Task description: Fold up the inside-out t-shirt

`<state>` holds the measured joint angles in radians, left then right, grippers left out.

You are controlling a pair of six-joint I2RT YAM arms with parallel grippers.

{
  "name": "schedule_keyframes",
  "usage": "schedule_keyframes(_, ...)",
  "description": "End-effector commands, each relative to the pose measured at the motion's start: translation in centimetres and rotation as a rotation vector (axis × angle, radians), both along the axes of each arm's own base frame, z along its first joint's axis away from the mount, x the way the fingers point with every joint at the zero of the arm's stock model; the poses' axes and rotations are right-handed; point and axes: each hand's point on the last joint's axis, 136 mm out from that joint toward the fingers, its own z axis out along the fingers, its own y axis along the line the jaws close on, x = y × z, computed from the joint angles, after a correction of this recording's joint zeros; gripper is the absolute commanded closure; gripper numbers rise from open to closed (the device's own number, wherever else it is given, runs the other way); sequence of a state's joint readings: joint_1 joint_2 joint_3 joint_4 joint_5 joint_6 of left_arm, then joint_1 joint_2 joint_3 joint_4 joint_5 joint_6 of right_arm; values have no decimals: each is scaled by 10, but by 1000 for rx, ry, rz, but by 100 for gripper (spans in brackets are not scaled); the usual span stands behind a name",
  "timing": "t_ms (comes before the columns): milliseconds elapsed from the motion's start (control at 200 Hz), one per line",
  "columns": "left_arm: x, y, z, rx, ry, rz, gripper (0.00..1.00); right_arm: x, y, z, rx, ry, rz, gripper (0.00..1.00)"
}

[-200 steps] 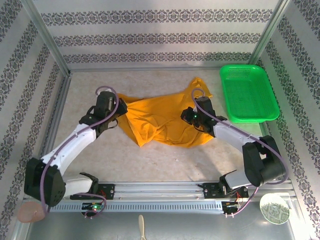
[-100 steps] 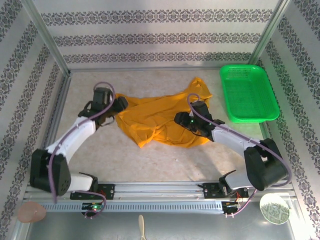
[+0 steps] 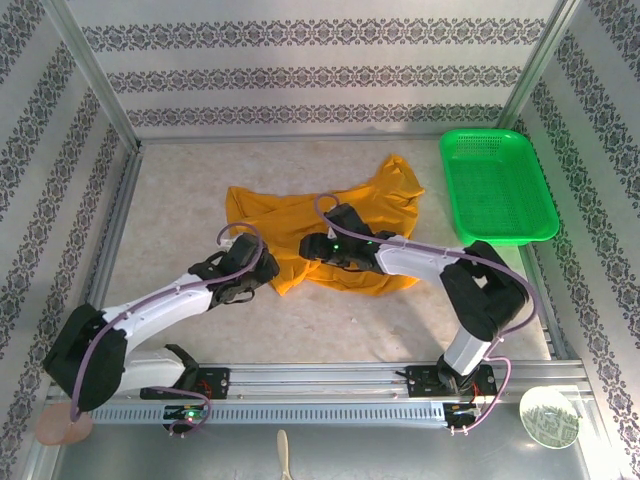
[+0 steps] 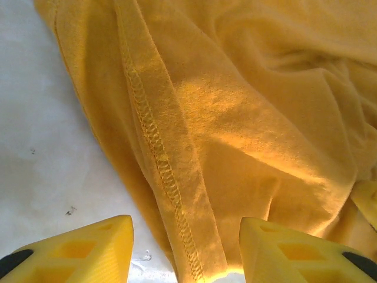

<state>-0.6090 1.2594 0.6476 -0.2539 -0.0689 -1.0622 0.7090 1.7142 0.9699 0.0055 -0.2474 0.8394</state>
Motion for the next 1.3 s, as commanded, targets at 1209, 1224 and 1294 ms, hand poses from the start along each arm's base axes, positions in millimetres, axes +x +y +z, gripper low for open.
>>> schedule_keyframes(1209,62,62,144,-53,-299,49,89,81,-48,107,191,-180,-237,100)
schedule_keyframes(1224,64,65,147,-52,-307,53,89,81,-48,109,192,-182,-237,100)
schedule_keyframes(1294,73,77,160,-43,-328,60,85,78,-47,118,206,-197,-231,100)
